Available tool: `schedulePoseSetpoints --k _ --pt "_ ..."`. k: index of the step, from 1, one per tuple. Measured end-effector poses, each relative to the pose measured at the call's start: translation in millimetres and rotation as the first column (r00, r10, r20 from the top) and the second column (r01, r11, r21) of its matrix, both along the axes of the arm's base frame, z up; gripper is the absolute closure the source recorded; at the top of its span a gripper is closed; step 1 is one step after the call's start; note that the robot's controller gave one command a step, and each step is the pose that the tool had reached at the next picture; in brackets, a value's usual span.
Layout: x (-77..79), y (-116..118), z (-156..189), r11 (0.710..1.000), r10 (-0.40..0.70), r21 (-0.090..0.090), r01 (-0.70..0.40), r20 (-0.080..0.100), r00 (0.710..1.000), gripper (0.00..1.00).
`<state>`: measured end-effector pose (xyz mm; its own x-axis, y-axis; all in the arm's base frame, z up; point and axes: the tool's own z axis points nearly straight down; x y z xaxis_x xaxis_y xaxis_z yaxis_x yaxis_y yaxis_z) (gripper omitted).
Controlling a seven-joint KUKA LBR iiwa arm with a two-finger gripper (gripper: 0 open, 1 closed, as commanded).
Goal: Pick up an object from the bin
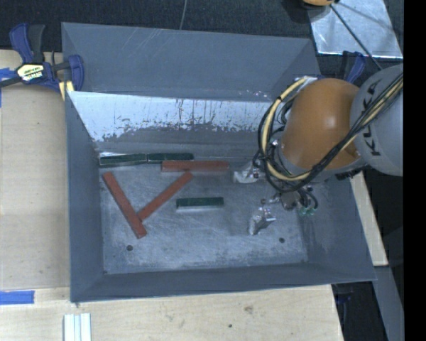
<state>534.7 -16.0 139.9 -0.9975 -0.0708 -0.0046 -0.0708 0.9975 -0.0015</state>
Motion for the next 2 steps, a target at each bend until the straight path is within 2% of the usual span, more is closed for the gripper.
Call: schedulePoseSetpoints --k 1,2 --pt "7.9 13.0 -3.8 1.0 0.016 0.001 -0.016 0.002 1.0 0.0" --pt "13.2 19.0 -32.5 0.988 0.154 0.002 -0.154 -0.003 0.988 0.0"
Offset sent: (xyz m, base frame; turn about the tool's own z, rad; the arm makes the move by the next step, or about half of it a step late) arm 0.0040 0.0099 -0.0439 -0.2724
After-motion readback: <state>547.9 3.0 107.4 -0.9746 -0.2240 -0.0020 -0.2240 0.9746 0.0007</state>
